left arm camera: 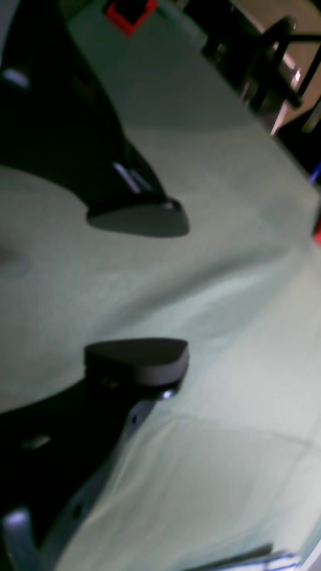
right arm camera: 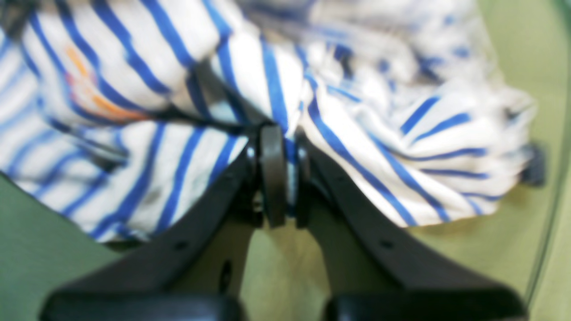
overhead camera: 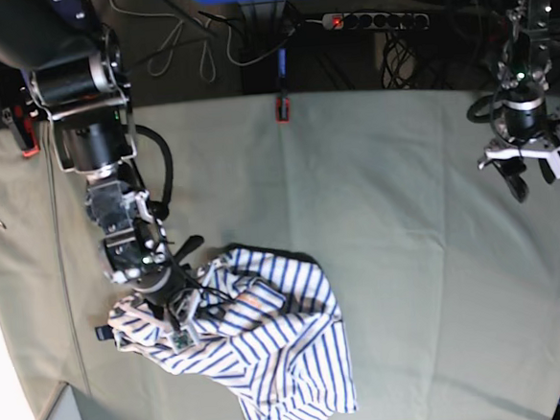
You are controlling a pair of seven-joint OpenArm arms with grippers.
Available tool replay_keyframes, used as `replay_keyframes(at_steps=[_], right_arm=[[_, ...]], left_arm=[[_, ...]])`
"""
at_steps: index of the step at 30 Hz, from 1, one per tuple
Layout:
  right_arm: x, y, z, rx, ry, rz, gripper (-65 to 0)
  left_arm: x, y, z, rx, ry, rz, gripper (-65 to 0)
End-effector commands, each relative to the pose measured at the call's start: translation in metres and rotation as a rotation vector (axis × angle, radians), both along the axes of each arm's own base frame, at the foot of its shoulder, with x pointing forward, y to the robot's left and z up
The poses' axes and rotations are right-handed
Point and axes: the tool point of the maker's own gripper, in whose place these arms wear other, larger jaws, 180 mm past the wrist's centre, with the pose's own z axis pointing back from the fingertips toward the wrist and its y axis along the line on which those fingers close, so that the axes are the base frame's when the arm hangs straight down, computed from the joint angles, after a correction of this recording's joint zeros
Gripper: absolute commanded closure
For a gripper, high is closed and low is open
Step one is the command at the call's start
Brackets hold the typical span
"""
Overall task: Layout the t-shirt on the table in an organized manner, then fold the t-shirt properly
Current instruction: 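Hand the shirt end to the right gripper and grasp another part with left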
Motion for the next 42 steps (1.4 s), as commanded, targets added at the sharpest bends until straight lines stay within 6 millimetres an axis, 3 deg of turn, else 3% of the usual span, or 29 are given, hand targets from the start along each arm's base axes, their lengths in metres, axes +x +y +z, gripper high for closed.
replay_keyframes(at_steps=[1,6,11,17,21,24,33,36,42], right_arm=[[0.009,-0.010,0.025,0.007,-0.084,-0.015,0.0],[-0.026,-0.044,0.072,0.024,-0.243,-0.114,0.0],[-0.060,-0.095,0.098,0.000,-0.319,-0.248,0.0],[-0.108,-0.175,0.100,-0.043,-0.322,-0.481,0.0],[-0.127,-0.209,0.090,-0.061,-0.291,-0.577,0.0],[-0.142,-0.214,0.079,-0.071,-0.257,-0.593,0.0],[-0.168,-0.202,0.053,-0.057,-0.185,-0.596,0.0],[-0.174,-0.192,0.045,-0.055,-0.157,-0.575,0.0],[-0.180,-0.177,0.052,-0.073,-0.160,-0.521,0.0]], left_arm=[[0.007,0.003,0.015,0.030,-0.047,-0.007,-35.1],[0.025,0.001,0.029,0.025,-0.093,-0.010,-35.0],[0.056,-0.029,0.041,0.003,-0.143,-0.084,-35.1],[0.096,-0.108,0.050,-0.043,-0.183,-0.273,-35.2],[0.114,-0.154,0.045,-0.089,-0.188,-0.343,-35.3],[0.128,-0.183,0.033,-0.133,-0.169,-0.357,-35.3],[0.176,-0.260,-0.008,-0.174,-0.047,-0.405,-35.3],[0.188,-0.275,-0.013,-0.177,-0.017,-0.405,-35.3],[0.208,-0.296,-0.018,-0.177,0.035,-0.401,-35.3]])
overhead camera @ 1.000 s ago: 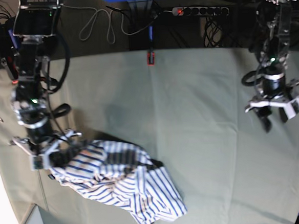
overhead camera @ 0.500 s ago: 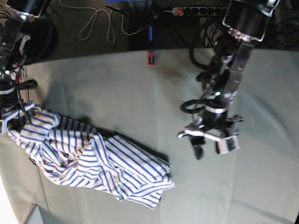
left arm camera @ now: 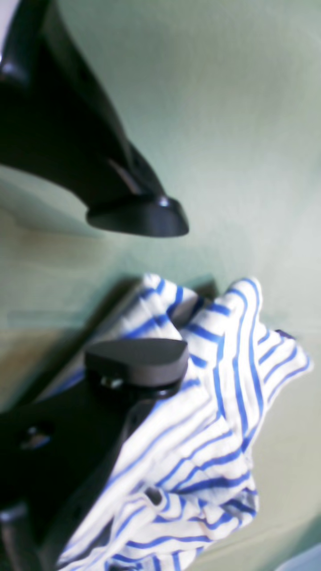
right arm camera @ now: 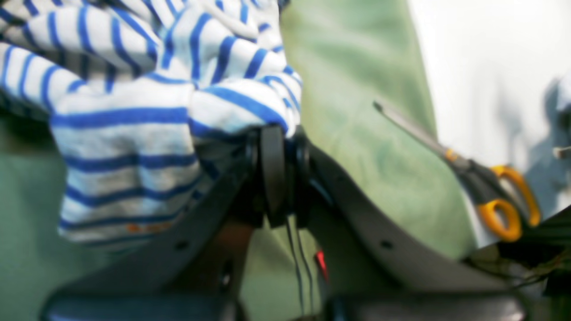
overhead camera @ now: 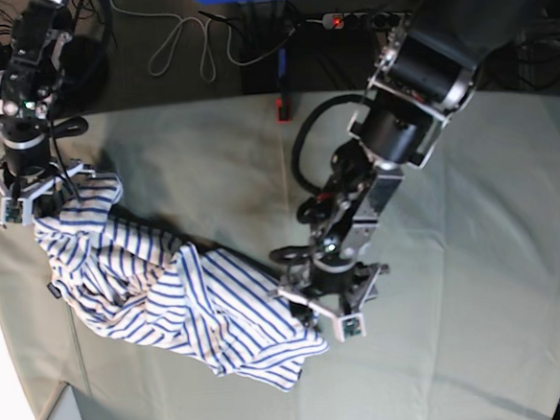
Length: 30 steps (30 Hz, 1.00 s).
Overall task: Layout the t-shirt on the table in an organized manner, then fold the t-shirt properly
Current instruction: 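Hand the shirt end to the right gripper and grasp another part with left, then hold the shirt with both grippers and pull it apart to stretch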
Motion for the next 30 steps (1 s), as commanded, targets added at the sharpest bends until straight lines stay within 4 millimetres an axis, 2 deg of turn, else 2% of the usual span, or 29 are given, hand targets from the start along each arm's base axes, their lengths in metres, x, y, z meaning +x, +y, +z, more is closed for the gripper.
replay_keyframes(at_steps=[1,6,10,15,17,19,21,22,24,27,30], right_arm=[[0.005,0.002,0.013,-0.021,-0.040,0.023,0.0],[-0.002,0.020,0.015,-0.024,-0.031,0.078,0.0],[-0.010,0.029,0.011,-0.021,-0.011,0.102,0.0],[-0.011,0.029,0.010,-0.021,-0.006,0.102,0.0],[-0.011,0.028,0.010,-0.021,-0.006,0.101,0.0],[-0.011,0.028,0.010,-0.021,-0.006,0.101,0.0],[-0.011,0.028,0.010,-0.021,-0.008,0.101,0.0],[-0.010,0.028,0.011,-0.021,-0.011,0.101,0.0],[-0.010,0.029,0.011,-0.021,-0.011,0.102,0.0],[-0.008,0.029,0.012,-0.021,-0.016,0.102,0.0],[-0.007,0.029,0.012,-0.020,-0.016,0.102,0.0]], left_arm=[[0.017,-0.011,0.024,-0.010,-0.061,-0.006,-35.3],[0.020,-0.057,0.023,-0.084,-0.039,-0.130,-35.2],[0.017,-0.058,0.014,-0.093,-0.015,-0.165,-34.9],[0.016,-0.056,0.009,-0.088,-0.002,-0.161,-34.4],[0.017,-0.046,0.007,-0.073,-0.002,-0.152,-29.9],[0.017,-0.042,0.006,-0.068,-0.001,-0.149,-19.4],[0.019,-0.029,0.004,-0.051,0.001,-0.135,-3.2],[0.019,-0.024,0.003,-0.045,0.002,-0.128,0.0],[0.021,-0.016,0.003,-0.038,0.000,-0.120,-1.8],[0.025,-0.004,0.006,-0.030,-0.013,-0.107,-0.2],[0.031,-0.007,0.021,-0.044,-0.057,-0.116,-0.2]])
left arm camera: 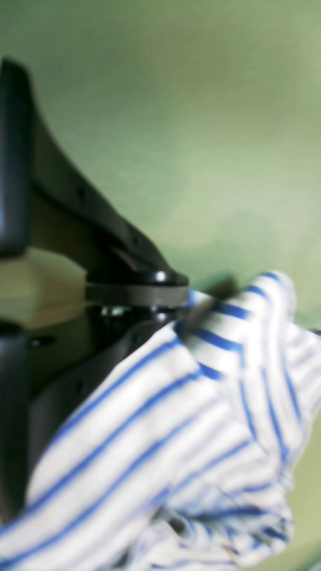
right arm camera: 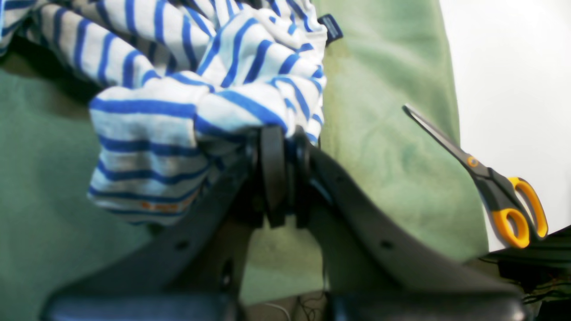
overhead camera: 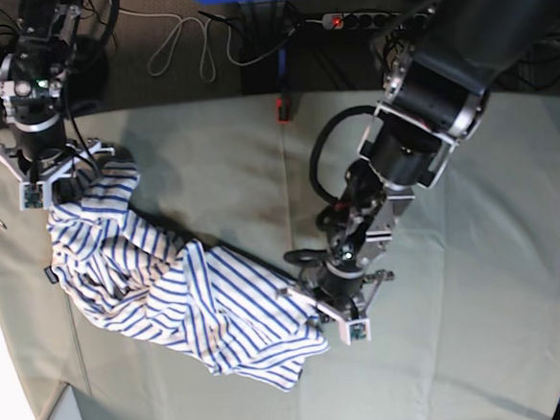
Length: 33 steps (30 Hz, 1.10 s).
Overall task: Layout the t-shirt on the table in an organized manner, then fold the t-shirt properly
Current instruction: 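Hold the shirt with both grippers and pull it apart to stretch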
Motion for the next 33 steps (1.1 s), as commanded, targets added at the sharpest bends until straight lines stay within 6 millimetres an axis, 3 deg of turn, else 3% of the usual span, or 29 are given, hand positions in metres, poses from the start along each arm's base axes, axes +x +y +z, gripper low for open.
replay_keyframes(at_steps=[1,5,7,12,15,22,26,28,33], right_arm=[[0.007,-0.002,0.013,-0.019,-0.045,0.013,0.0],[0.007,-0.002,0.013,-0.019,-0.045,0.013,0.0],[0.006,-0.002,0.012,-0.019,-0.042,0.013,0.0],[0.006,-0.002,0.012,-0.019,-0.042,0.013,0.0],[0.005,-0.002,0.012,-0.019,-0.041,0.013,0.0],[0.005,-0.002,0.012,-0.020,-0.041,0.014,0.0],[0.006,-0.002,0.012,-0.019,-0.042,0.013,0.0],[0.006,-0.002,0.012,-0.019,-0.042,0.013,0.0],[0.005,-0.002,0.012,-0.019,-0.041,0.013,0.0]], left_arm=[[0.021,-0.004,0.033,-0.018,-0.094,-0.008,-0.4],[0.023,0.002,0.036,-0.009,-0.100,-0.006,-4.4],[0.023,0.002,0.036,-0.005,-0.100,-0.010,-15.7],[0.019,-0.004,0.032,-0.010,-0.095,-0.022,-51.7],[0.016,-0.008,0.028,-0.015,-0.087,-0.026,-63.1],[-0.004,-0.010,-0.011,0.009,0.029,-0.016,-63.4],[-0.005,-0.010,-0.013,0.012,0.033,-0.016,-60.7],[-0.006,-0.013,-0.013,0.008,0.032,-0.021,-52.7],[0.001,-0.016,-0.006,0.008,0.020,-0.024,-22.7]])
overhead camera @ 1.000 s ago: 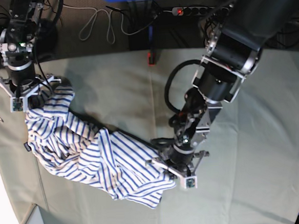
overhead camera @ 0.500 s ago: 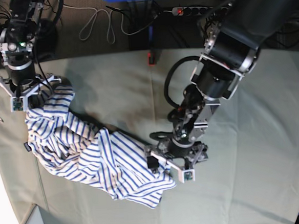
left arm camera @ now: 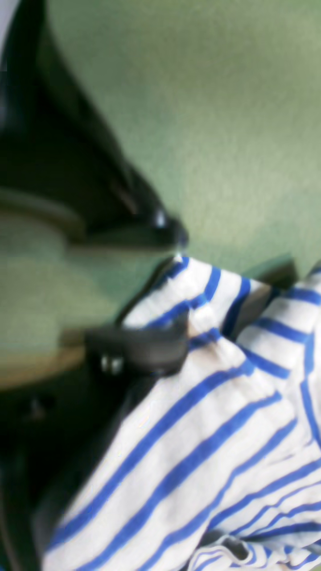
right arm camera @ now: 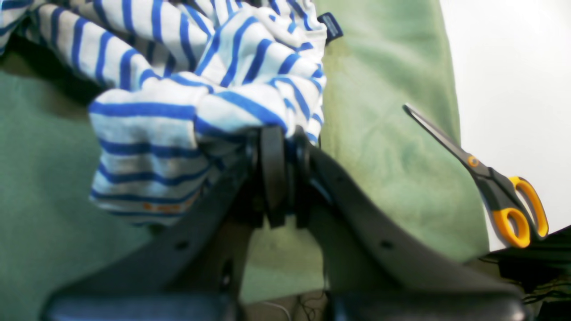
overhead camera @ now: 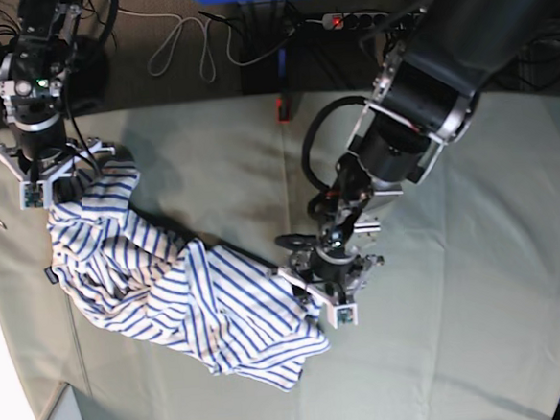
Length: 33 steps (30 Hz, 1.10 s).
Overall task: Layout the t-shirt on the table in an organized manner, then fold the t-shirt properly
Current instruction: 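Hold the shirt with both grippers and pull it apart to stretch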
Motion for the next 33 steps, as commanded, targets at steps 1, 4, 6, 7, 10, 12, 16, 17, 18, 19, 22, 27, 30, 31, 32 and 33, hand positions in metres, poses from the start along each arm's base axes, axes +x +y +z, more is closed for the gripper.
replay_keyframes(at_steps=[1,4,6,7,10,12,16,17,18,19,22,27,30,31,32,33], right_arm=[[0.005,-0.002,0.012,-0.019,-0.042,0.013,0.0],[0.005,-0.002,0.012,-0.019,-0.042,0.013,0.0],[0.005,-0.002,0.012,-0.019,-0.040,0.013,0.0],[0.005,-0.002,0.012,-0.019,-0.040,0.013,0.0],[0.007,-0.002,0.012,-0.018,-0.043,0.013,0.0],[0.008,-0.002,0.012,-0.018,-0.045,0.013,0.0],[0.013,-0.003,0.018,-0.021,-0.064,0.012,0.0],[0.013,-0.003,0.018,-0.021,-0.064,0.011,0.0],[0.013,-0.004,0.019,-0.023,-0.066,0.012,0.0],[0.014,-0.003,0.020,-0.024,-0.073,0.013,0.0],[0.016,-0.002,0.031,-0.037,-0.099,0.020,0.0],[0.023,0.012,0.057,-0.034,-0.170,0.036,0.0],[0.027,0.021,0.075,-0.030,-0.220,0.040,0.0],[0.027,0.023,0.080,-0.027,-0.236,0.037,0.0],[0.028,0.026,0.084,-0.022,-0.248,0.033,0.0],[0.028,0.027,0.086,-0.016,-0.254,0.029,0.0]], left_arm=[[0.021,-0.007,0.027,-0.017,-0.079,-0.003,-19.2],[0.021,-0.008,0.027,-0.019,-0.079,-0.003,-9.3],[0.021,-0.008,0.027,-0.018,-0.078,-0.001,0.0],[0.021,-0.008,0.027,-0.018,-0.078,-0.001,0.0],[0.023,-0.005,0.030,-0.020,-0.085,0.004,0.0],[0.028,-0.006,0.038,-0.031,-0.108,0.010,0.0],[0.041,0.013,0.075,-0.051,-0.228,0.013,0.0],[0.043,0.015,0.087,-0.060,-0.266,0.007,0.0],[0.045,0.018,0.104,-0.069,-0.315,0.000,0.0],[0.045,0.023,0.116,-0.076,-0.351,-0.003,0.0],[0.044,0.041,0.159,-0.124,-0.465,0.024,0.0],[0.042,0.066,0.211,-0.145,-0.601,0.053,0.0],[0.043,0.072,0.224,-0.137,-0.634,0.050,0.0],[0.044,0.072,0.226,-0.137,-0.637,0.050,0.0],[0.046,0.074,0.229,-0.137,-0.643,0.055,0.0],[0.051,0.073,0.239,-0.141,-0.662,0.055,0.0]])
